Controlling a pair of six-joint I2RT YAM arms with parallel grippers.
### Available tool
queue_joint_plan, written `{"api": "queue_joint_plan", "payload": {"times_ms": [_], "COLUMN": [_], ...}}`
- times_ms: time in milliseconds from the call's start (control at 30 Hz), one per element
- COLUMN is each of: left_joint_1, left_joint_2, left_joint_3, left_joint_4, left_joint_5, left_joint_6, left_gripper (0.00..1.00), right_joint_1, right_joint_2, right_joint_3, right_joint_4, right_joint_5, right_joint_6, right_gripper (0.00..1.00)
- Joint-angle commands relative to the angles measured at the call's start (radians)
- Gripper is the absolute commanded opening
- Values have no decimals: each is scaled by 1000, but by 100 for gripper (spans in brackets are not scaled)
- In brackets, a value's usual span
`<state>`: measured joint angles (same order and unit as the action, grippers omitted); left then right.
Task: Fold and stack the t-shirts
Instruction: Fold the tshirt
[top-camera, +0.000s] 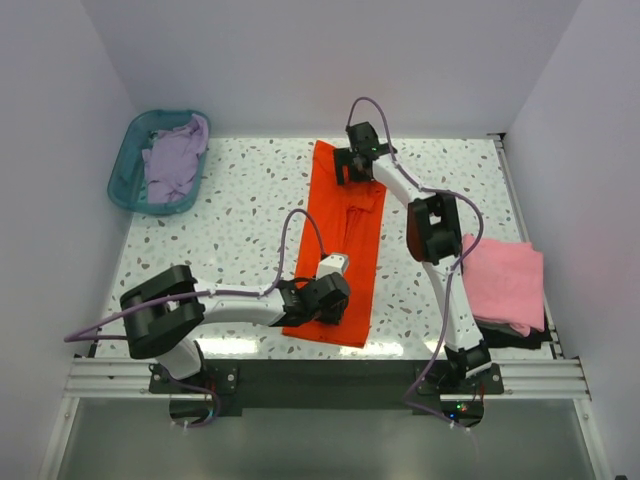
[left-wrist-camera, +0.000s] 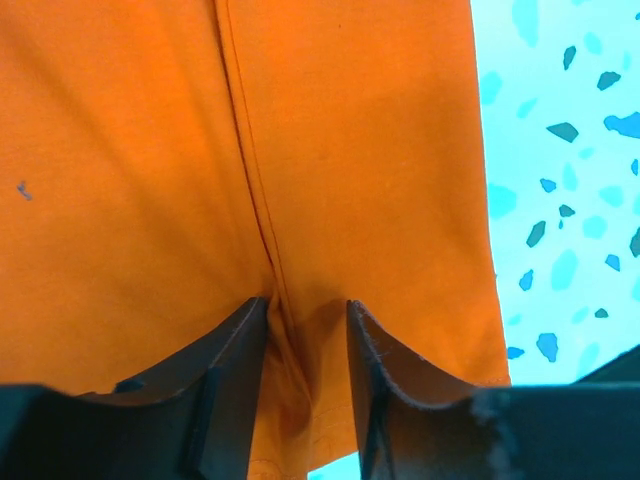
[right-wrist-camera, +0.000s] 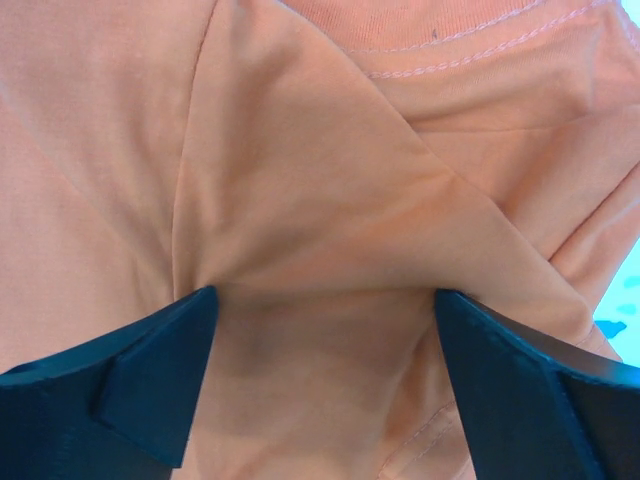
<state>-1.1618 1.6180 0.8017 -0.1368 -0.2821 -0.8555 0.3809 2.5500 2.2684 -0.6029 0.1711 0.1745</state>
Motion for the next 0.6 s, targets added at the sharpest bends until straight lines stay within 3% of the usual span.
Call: {"api": "queue_joint_plan", "payload": {"times_ms": [0, 33, 200, 333, 433, 567], "left_joint_1": [-12, -10, 25, 66, 118, 151], "left_joint_2": [-42, -61, -210, -355, -467, -584], "left_joint_3": [7, 30, 76, 18, -56, -150], "left_joint_4": [-41, -59, -150, -207, -256, -282], "left_joint_5": [58, 29, -40, -104, -109, -62], "left_joint_6": [-48, -31, 15, -19, -71, -83], "left_gripper": [45, 49, 53, 54, 54, 52], "right_joint_1": [-4, -4, -4, -1, 65, 245], "right_joint_2": [-46, -66, -220, -451, -682, -954], "right_joint_3": [-23, -38, -63, -203, -528, -936], "right_joint_4": [21, 29, 29, -20, 55, 140], "right_joint_5": [-18, -18, 7, 10, -64, -12], "right_joint_6": [-72, -70, -15, 126, 293, 425], "right_gripper": [98, 99, 99, 99, 98, 93]}}
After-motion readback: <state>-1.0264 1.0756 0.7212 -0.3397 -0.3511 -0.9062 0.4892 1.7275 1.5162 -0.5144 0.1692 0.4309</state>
